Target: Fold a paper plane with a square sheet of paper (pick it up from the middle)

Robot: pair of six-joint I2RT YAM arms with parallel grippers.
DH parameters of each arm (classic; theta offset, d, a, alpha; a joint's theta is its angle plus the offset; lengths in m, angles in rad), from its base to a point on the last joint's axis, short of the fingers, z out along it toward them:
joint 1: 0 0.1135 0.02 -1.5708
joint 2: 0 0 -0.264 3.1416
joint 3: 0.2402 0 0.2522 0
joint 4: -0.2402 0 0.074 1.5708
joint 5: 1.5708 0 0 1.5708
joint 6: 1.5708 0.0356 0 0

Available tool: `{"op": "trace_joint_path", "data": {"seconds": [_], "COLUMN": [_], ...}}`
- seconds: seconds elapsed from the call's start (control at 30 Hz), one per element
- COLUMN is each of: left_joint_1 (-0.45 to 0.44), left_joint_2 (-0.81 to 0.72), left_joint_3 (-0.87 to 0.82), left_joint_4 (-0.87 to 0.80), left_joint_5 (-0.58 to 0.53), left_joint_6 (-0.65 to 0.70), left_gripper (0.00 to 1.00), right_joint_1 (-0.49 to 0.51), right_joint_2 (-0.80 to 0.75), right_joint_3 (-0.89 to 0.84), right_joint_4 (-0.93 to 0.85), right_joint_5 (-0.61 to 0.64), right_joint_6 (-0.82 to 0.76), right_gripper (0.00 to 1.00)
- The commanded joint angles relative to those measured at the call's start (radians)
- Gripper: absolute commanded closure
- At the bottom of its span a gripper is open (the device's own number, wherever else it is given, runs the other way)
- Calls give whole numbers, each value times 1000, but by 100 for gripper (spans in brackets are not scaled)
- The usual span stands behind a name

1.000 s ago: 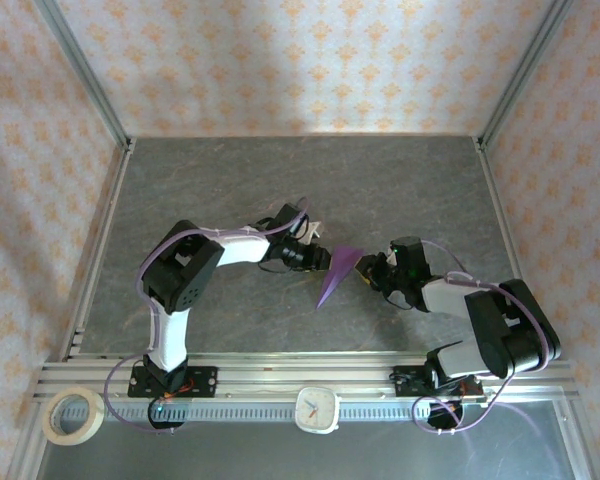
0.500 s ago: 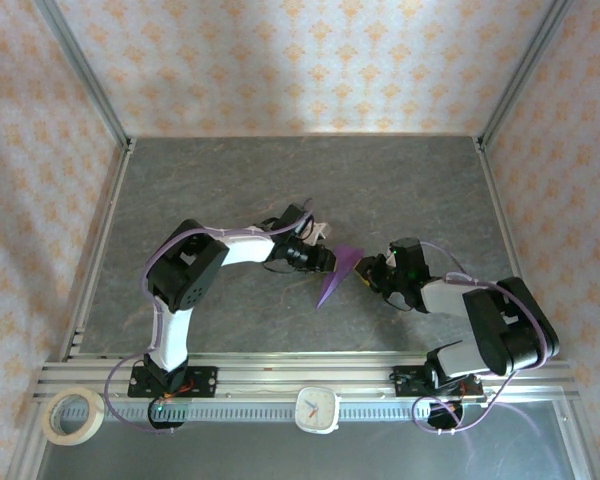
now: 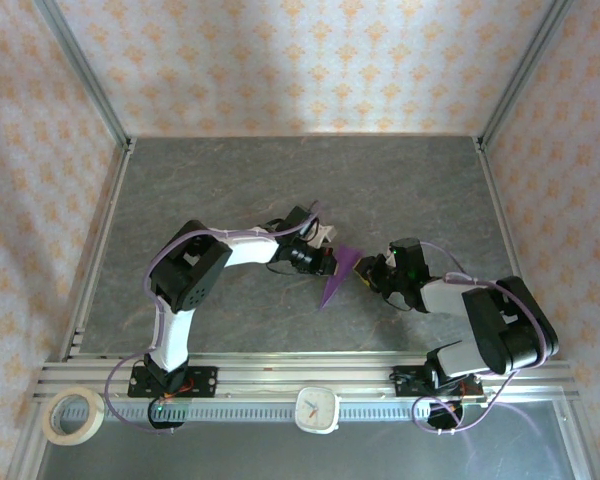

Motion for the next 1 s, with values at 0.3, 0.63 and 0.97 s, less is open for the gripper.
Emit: {"op": "trace_joint_path", "data": {"seconds": [0.3,0.63,0.97], "left_joint_1": [-5,-5,-5], "left_joint_2": [-220,-350,-386], "left_joint_3": [-51,-118,-165], "left_joint_4": [-103,-179,-213], "left_joint_5": [-339,-557,-610], "left_joint_6": [-23,-21,-20], "left_gripper": [100,100,100], "right_joint_1": [33,216,300], "right_joint_2": [-178,-18,225], "right_joint_3": [31,204,333], "right_joint_4": [-52,0,42], "right_joint_5": [47,100,81], "right_joint_6": [27,78,99], "right_gripper": [66,57,71]}}
